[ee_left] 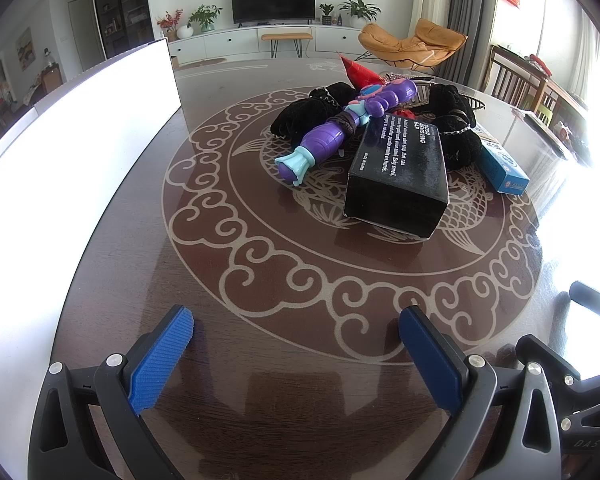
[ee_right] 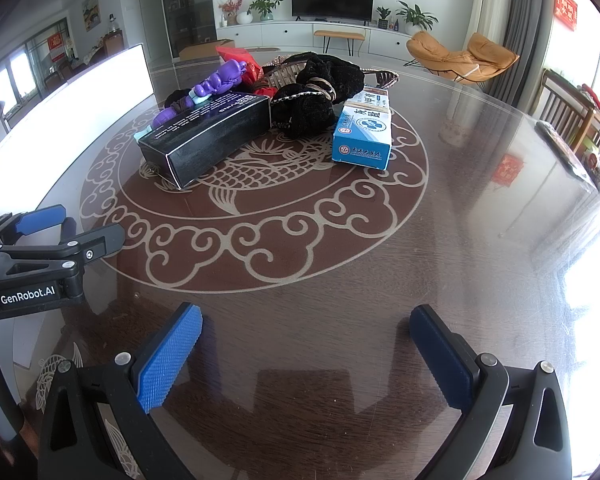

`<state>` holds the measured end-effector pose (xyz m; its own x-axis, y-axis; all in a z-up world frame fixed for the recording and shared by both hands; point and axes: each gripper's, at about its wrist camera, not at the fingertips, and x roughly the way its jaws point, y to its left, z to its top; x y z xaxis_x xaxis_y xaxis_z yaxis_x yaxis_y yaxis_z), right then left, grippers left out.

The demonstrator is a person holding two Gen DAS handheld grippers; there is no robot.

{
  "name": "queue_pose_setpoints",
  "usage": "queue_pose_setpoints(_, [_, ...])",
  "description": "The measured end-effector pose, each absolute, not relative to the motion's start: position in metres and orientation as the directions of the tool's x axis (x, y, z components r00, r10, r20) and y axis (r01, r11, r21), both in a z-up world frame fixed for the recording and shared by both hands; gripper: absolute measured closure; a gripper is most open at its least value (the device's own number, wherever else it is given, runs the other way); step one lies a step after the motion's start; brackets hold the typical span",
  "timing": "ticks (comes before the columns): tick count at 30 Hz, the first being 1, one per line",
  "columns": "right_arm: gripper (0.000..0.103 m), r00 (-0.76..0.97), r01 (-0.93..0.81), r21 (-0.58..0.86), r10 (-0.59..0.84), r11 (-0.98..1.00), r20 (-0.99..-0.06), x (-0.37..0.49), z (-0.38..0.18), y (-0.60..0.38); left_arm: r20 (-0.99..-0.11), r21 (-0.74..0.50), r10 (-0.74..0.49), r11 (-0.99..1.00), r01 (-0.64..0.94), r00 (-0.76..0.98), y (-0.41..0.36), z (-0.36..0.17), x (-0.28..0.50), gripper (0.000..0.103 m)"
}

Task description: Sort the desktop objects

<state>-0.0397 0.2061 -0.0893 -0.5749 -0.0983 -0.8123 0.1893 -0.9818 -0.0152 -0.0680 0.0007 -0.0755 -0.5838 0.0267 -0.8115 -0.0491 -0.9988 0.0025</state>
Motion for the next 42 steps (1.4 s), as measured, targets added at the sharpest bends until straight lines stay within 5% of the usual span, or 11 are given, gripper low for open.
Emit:
queue_pose_setpoints(29, [0.000, -0.575, 0.189, -0.015, -0.098, -0.982, -0.812, -0.040, -0.089, 0.206, -0.823, 0.014, 0.007, -0.999, -0.032, -0.568, -0.003, -0.074, -0.059, 0.000])
queue_pose_setpoints(37, [0.000, -0.575, 0.189, -0.015, -0.098, -0.982, -0.812, -0.039, -0.089, 0.206, -0.646, -0.060, 0.091, -0.996, -0.068, -0.758, -0.018, -0.051, 0.043, 0.000])
queue_pose_setpoints(42, [0.000, -0.575, 0.189, -0.015, -0.098, -0.982, -0.812, -0.040, -0.089, 0.206, -0.626, -0.072, 0.133, -0.991, -0.113, -0.768, -0.026, -0.042, 0.056, 0.000])
